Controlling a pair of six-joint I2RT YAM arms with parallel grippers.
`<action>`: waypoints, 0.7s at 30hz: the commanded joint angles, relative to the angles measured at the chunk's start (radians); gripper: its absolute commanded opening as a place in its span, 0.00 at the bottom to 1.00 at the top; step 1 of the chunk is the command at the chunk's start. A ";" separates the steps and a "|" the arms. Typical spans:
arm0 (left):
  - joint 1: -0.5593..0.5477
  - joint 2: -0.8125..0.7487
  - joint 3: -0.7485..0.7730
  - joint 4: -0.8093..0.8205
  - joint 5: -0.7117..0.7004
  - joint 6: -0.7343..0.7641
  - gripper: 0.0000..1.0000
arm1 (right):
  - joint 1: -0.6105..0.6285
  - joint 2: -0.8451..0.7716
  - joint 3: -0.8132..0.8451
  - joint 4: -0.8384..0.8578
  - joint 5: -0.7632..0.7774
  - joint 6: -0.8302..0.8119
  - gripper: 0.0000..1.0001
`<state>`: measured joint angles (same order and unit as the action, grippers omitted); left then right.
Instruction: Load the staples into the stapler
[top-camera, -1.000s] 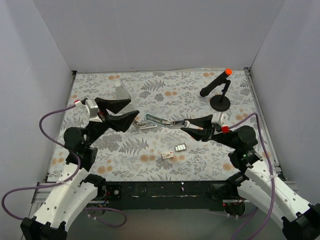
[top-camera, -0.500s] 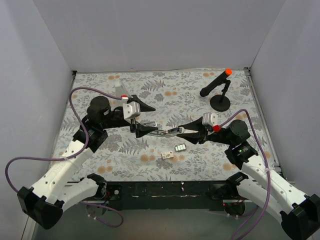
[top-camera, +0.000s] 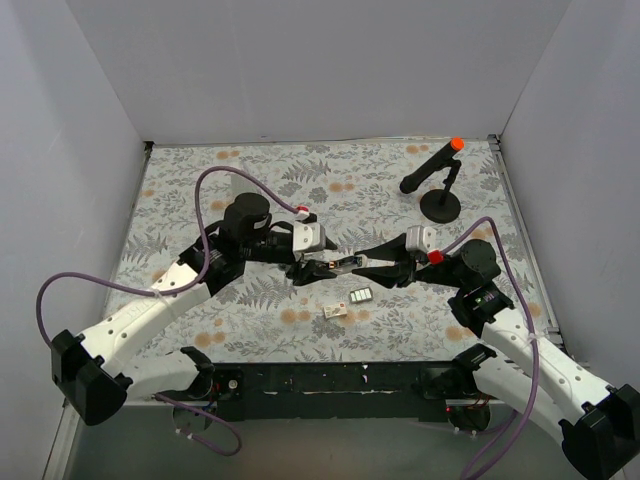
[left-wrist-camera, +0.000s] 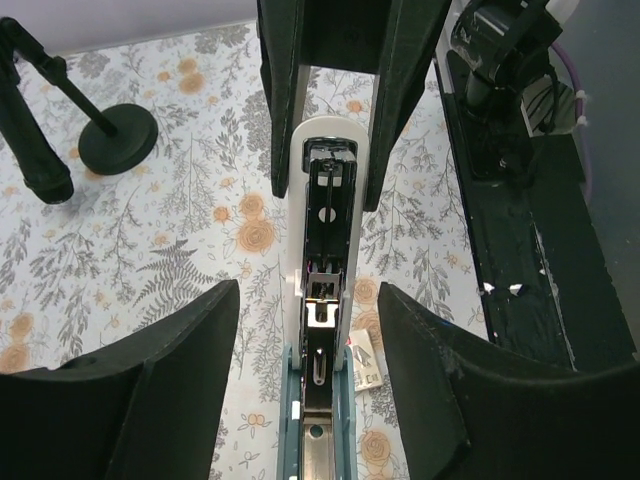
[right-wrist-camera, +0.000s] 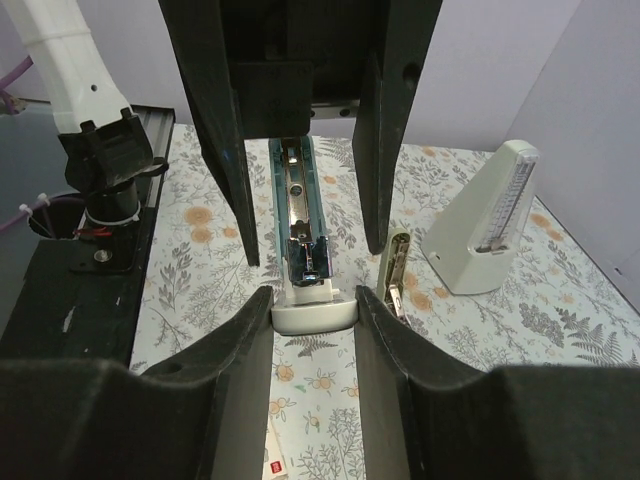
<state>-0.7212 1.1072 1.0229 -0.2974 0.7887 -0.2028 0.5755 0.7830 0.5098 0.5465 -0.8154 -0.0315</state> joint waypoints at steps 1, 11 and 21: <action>-0.033 0.023 0.052 -0.039 -0.054 0.036 0.54 | 0.000 -0.002 0.021 0.086 -0.016 0.018 0.01; -0.063 0.042 0.065 -0.066 -0.072 0.063 0.35 | 0.000 -0.018 0.012 0.084 -0.016 0.022 0.01; -0.064 -0.007 0.037 -0.091 -0.123 0.080 0.01 | 0.000 -0.004 -0.004 0.075 -0.013 0.024 0.01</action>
<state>-0.7841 1.1503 1.0500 -0.3603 0.7052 -0.1452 0.5755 0.7853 0.5083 0.5549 -0.8211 -0.0181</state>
